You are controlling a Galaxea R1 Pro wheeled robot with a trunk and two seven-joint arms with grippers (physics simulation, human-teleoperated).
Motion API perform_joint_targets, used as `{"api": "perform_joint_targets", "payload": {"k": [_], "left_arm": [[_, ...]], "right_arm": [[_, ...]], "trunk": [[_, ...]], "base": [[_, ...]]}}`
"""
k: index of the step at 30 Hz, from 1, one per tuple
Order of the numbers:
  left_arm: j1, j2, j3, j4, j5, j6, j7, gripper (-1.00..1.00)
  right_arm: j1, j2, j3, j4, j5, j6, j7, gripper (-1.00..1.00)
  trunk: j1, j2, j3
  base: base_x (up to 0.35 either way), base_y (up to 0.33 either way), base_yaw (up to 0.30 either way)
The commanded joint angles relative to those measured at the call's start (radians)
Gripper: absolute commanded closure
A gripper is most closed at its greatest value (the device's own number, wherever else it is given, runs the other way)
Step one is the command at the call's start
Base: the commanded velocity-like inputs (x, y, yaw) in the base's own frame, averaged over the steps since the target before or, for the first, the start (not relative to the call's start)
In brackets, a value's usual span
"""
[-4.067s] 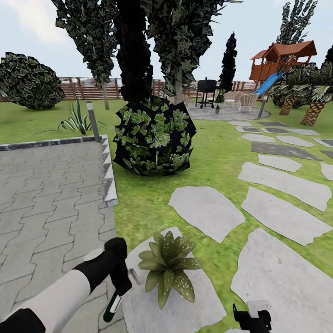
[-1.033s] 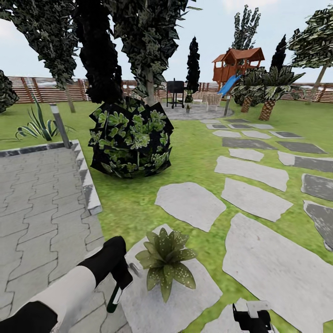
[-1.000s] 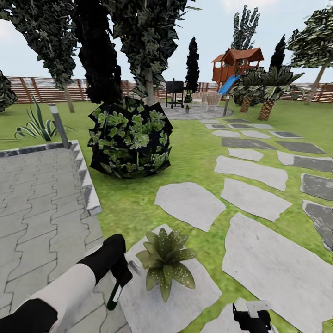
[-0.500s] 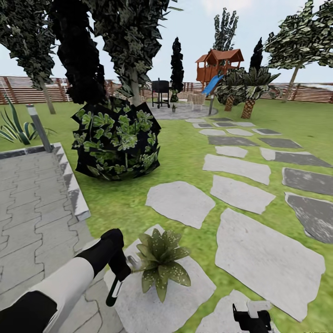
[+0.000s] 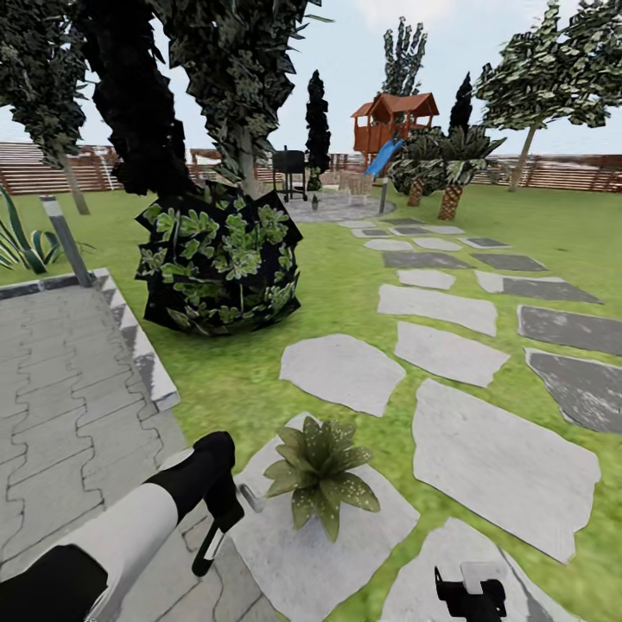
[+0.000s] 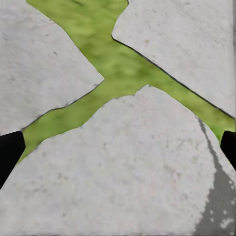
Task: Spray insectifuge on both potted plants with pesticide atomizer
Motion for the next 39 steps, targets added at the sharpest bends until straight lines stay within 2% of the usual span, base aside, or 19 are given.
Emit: {"api": "perform_joint_targets", "payload": {"k": [1, 13, 18, 20, 22, 27, 39], "left_arm": [[-0.001, 0.002, -0.003, -0.003, -0.008, 0.004, -0.01, 1.0], [0.005, -0.005, -0.008, -0.003, -0.007, 0.003, -0.01, 1.0], [0.011, 0.016, -0.001, 0.011, 0.002, -0.012, -0.015, 1.0], [0.025, 0.026, 0.001, 0.066, 0.0, -0.017, -0.012, 1.0], [0.037, 0.031, 0.003, 0.079, -0.001, -0.023, -0.009, 1.0], [0.043, 0.033, 0.011, 0.076, 0.001, -0.071, -0.006, 1.0], [0.038, 0.03, 0.007, 0.067, -0.005, -0.072, -0.001, 1.0]], "right_arm": [[-0.001, 0.0, 0.009, 0.001, -0.003, -0.002, -0.007, -1.0], [-0.001, 0.0, 0.009, 0.001, -0.002, -0.002, -0.007, -1.0], [-0.001, 0.0, 0.009, 0.001, -0.002, -0.002, -0.007, -1.0], [-0.001, 0.0, 0.009, 0.001, -0.002, -0.002, -0.007, -1.0], [-0.001, 0.0, 0.009, 0.001, -0.002, -0.002, -0.007, -1.0], [-0.001, 0.001, 0.009, 0.002, -0.002, -0.002, -0.005, -1.0], [-0.001, 0.0, 0.009, 0.003, -0.002, -0.002, -0.006, -1.0]], "trunk": [[0.0, 0.0, -0.001], [0.0, 0.0, -0.001], [0.0, 0.0, -0.001], [0.0, 0.0, -0.001], [0.0, 0.0, -0.001], [0.0, 0.0, -0.001], [0.0, 0.0, -0.001]], "base": [[0.01, 0.325, -0.286], [0.19, 0.256, -0.278], [0.033, 0.023, -0.026], [0.001, 0.001, -0.001], [0.0, 0.0, 0.0], [0.0, 0.0, 0.0], [0.0, 0.0, -0.234]]}}
